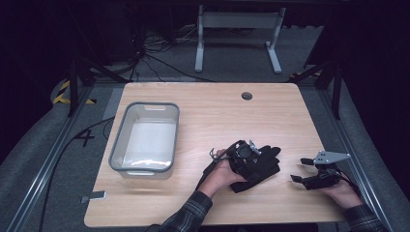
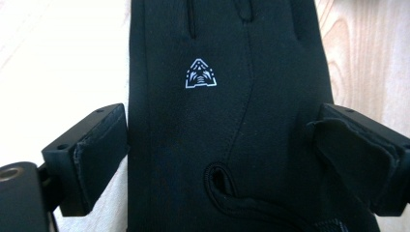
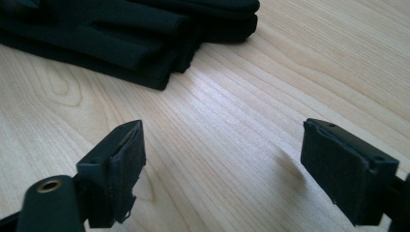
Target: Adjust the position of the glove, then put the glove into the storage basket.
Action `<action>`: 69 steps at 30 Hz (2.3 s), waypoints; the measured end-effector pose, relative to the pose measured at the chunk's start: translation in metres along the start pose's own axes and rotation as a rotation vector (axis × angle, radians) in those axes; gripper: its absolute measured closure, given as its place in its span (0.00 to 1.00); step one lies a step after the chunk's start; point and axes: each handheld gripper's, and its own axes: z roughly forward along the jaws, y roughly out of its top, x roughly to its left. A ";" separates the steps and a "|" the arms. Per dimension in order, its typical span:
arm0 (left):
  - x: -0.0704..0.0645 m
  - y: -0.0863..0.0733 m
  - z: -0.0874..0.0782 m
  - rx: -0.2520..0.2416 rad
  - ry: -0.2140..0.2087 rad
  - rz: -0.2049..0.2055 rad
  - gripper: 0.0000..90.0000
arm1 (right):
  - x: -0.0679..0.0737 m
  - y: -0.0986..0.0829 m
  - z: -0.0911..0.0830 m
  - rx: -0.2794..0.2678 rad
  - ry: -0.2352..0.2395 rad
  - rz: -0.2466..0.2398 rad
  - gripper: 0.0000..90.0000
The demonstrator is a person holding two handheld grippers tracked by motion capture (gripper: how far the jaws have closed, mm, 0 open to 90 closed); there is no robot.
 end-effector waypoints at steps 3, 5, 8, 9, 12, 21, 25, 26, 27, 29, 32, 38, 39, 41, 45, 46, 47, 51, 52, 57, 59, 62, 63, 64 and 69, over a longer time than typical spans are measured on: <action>0.000 0.000 0.002 0.000 0.001 0.005 0.07 | 0.000 0.000 0.001 0.007 0.000 0.002 0.19; 0.000 0.000 0.003 -0.001 0.001 0.004 0.06 | 0.000 -0.001 0.002 0.009 -0.007 0.001 0.19; -0.001 -0.001 0.005 0.011 -0.003 0.006 0.06 | -0.001 -0.001 0.003 0.009 -0.015 0.009 0.19; -0.001 -0.001 0.006 0.017 -0.009 0.003 0.06 | -0.001 -0.001 0.004 0.012 -0.025 0.012 0.18; -0.002 0.000 0.007 0.033 -0.002 0.024 0.05 | 0.000 -0.003 0.005 0.011 -0.029 0.009 0.15; -0.004 0.000 0.005 0.030 0.009 0.047 0.16 | -0.001 -0.005 0.005 0.003 -0.028 0.006 0.13; -0.006 0.000 0.003 0.010 -0.008 0.059 0.32 | -0.001 -0.005 0.005 0.003 -0.027 0.005 0.13; -0.007 0.000 0.003 0.010 -0.016 0.059 0.35 | -0.001 -0.005 0.005 0.003 -0.029 0.005 0.13; -0.008 0.000 0.002 0.007 -0.025 0.055 0.40 | -0.001 -0.005 0.005 0.003 -0.029 0.005 0.13; -0.008 0.000 0.001 0.005 -0.039 0.055 0.49 | -0.001 -0.005 0.005 0.003 -0.028 0.005 0.13; -0.008 0.000 0.001 0.001 -0.061 0.052 0.60 | 0.000 -0.005 0.005 0.003 -0.029 0.005 0.13; -0.009 0.003 0.000 0.024 -0.087 0.028 0.74 | 0.000 -0.005 0.005 0.003 -0.030 0.005 0.13; -0.009 0.004 0.000 0.023 -0.083 0.028 0.75 | 0.000 -0.005 0.005 0.003 -0.030 0.005 0.13; -0.010 0.005 -0.002 0.025 -0.082 0.023 0.75 | 0.000 -0.005 0.005 0.003 -0.030 0.005 0.13; -0.010 0.007 -0.006 0.028 -0.088 0.023 0.75 | 0.000 -0.005 0.005 0.004 -0.030 0.005 0.13; -0.010 0.008 -0.008 0.030 -0.087 0.029 0.75 | 0.000 -0.005 0.005 0.004 -0.030 0.004 0.13; -0.011 0.008 -0.009 0.029 -0.089 0.028 0.75 | -0.001 -0.005 0.005 0.003 -0.027 0.003 0.12; -0.013 0.011 -0.014 0.028 -0.085 0.033 0.75 | -0.001 -0.005 0.005 0.005 -0.022 -0.001 0.12; -0.014 0.011 -0.016 0.020 -0.089 0.020 0.75 | -0.001 -0.005 0.005 0.004 -0.023 -0.001 0.12; -0.013 0.012 -0.027 -0.003 -0.093 0.006 0.75 | -0.001 -0.005 0.005 0.005 -0.022 -0.001 0.12; -0.012 0.013 -0.033 -0.012 -0.099 -0.001 0.75 | -0.001 -0.005 0.005 0.004 -0.022 -0.001 0.12; -0.009 0.014 -0.044 -0.028 -0.086 -0.001 0.75 | -0.001 -0.005 0.005 0.005 -0.022 -0.001 0.12; -0.007 0.013 -0.048 -0.031 -0.083 -0.003 0.75 | -0.001 -0.005 0.005 0.005 -0.022 -0.001 0.12; -0.006 0.013 -0.052 -0.037 -0.082 -0.011 0.75 | -0.001 -0.005 0.005 0.005 -0.022 -0.001 0.12; 0.000 0.011 -0.067 -0.049 -0.061 -0.030 0.75 | -0.001 -0.005 0.005 0.004 -0.022 -0.001 0.12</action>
